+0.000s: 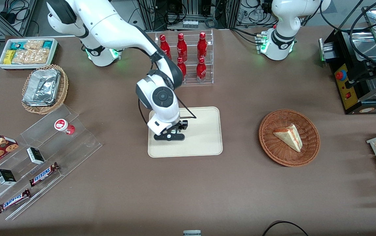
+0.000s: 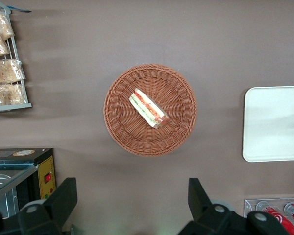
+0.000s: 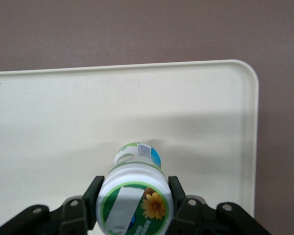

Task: Place green gum on tray
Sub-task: 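Lower the gum tub onto the tray and open the right gripper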

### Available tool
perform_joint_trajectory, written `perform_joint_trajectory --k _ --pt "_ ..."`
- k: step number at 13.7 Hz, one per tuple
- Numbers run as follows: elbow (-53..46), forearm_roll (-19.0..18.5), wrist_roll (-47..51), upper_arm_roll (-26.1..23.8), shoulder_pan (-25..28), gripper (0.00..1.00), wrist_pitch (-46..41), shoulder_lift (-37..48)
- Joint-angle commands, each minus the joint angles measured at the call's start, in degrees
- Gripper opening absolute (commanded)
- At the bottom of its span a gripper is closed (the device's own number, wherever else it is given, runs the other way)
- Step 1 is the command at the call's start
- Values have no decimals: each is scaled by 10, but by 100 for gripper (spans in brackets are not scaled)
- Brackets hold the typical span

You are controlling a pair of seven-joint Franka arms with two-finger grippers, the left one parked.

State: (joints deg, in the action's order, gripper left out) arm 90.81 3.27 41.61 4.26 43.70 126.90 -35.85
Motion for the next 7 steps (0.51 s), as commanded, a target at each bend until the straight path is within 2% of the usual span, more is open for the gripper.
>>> perform_joint_trajectory --k 1,7 --pt "-23 6 27 5 16 0 14 -24" --pt "-23 0 34 6 28 0 41 -44"
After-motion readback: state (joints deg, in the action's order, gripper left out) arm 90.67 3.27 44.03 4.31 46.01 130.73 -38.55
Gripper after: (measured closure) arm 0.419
